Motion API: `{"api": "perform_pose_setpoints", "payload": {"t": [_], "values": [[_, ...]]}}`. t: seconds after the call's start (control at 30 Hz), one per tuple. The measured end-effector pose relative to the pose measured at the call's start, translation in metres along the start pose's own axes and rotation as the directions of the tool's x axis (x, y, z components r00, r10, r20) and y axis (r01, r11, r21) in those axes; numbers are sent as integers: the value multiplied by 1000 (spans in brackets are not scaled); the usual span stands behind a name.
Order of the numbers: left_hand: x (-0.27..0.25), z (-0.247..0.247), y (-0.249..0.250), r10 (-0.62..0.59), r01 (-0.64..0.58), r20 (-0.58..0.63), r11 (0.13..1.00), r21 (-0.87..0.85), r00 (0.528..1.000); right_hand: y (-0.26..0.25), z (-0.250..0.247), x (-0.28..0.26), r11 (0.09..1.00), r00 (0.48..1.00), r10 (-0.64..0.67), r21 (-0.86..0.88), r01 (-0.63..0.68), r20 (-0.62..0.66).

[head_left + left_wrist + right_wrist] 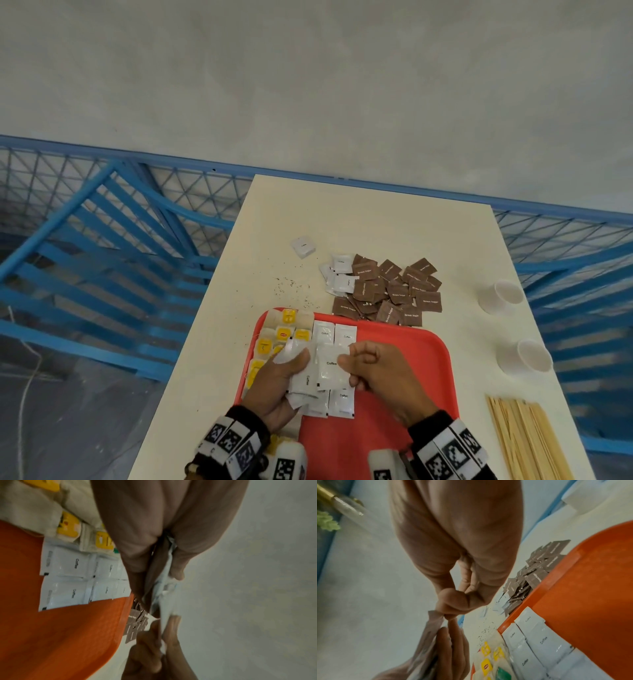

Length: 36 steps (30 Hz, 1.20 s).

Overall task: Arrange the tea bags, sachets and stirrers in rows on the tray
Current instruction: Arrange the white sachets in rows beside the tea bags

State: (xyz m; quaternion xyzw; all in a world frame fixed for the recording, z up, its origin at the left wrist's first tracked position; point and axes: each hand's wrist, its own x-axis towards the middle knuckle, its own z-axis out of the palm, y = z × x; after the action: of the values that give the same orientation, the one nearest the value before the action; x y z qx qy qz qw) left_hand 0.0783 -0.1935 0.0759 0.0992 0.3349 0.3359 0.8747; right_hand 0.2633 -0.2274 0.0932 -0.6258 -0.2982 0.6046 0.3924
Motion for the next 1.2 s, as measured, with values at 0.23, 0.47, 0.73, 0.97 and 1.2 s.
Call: {"api": "perform_pose_setpoints", "payload": {"t": [0.23, 0.47, 0.73, 0.97, 1.2], "values": [[-7, -19, 9, -38, 50, -47, 957, 285, 998, 3, 1, -2, 996, 1000, -8, 88, 10, -22], [-13, -22, -1, 65, 8, -81, 728, 685, 995, 1, 10, -5, 997, 999, -33, 70, 32, 14], [-12, -32, -12, 103, -3, -109, 741, 672, 989, 14, 14, -10, 988, 996, -85, -127, 89, 37], [-29, -78, -14, 102, 49, -206, 782, 621, 973, 66, 2, -13, 923, 996, 39, -386, -5, 82], [-42, -94, -15, 52, 89, -273, 873, 480, 961, 111, 14, -6, 837, 977, 182, -538, -95, 112]]}}
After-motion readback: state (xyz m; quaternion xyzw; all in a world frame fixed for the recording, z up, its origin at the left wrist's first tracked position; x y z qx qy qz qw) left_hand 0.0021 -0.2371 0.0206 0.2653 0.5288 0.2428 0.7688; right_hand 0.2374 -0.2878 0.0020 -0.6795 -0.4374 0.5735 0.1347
